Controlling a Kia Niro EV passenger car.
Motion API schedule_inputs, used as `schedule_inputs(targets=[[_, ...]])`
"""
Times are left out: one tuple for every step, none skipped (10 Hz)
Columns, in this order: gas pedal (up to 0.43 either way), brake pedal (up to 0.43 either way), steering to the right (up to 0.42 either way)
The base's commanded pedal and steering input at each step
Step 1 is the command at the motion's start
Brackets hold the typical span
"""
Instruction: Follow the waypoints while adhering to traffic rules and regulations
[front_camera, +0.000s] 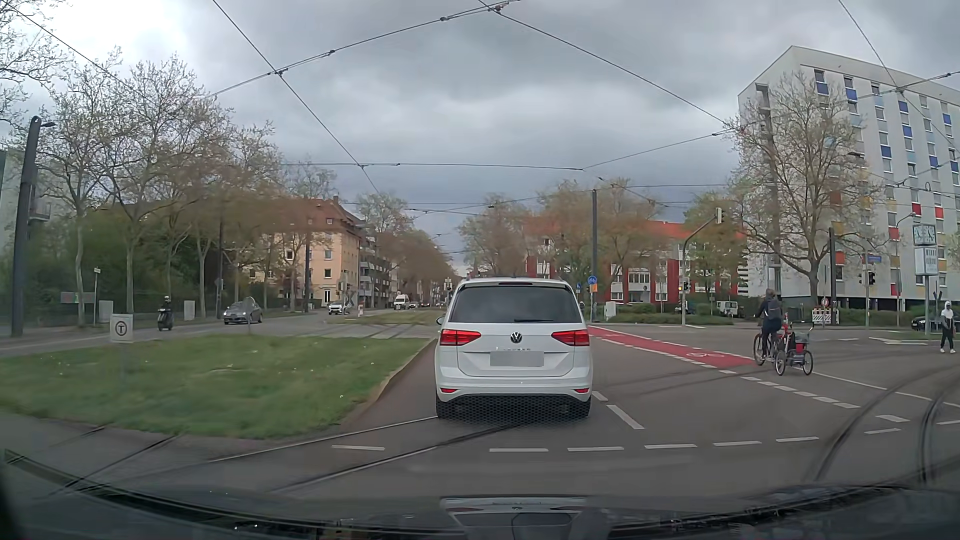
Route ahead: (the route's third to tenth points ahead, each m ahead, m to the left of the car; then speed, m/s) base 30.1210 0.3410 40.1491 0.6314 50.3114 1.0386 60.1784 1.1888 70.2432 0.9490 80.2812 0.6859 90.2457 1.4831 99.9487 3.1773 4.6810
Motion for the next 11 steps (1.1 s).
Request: schedule_inputs(targets=[[0.15, 0.0, -0.003], [0.15, 0.0, -0.004], [0.15, 0.0, -0.004], [0.15, 0.0, -0.003], [0.15, 0.0, -0.003], [0.15, 0.0, -0.003], [0.15, 0.0, -0.003], [0.15, 0.0, -0.003], [0.15, 0.0, -0.003], [0.15, 0.0, 0.0], [0.15, 0.0, 0.002]])
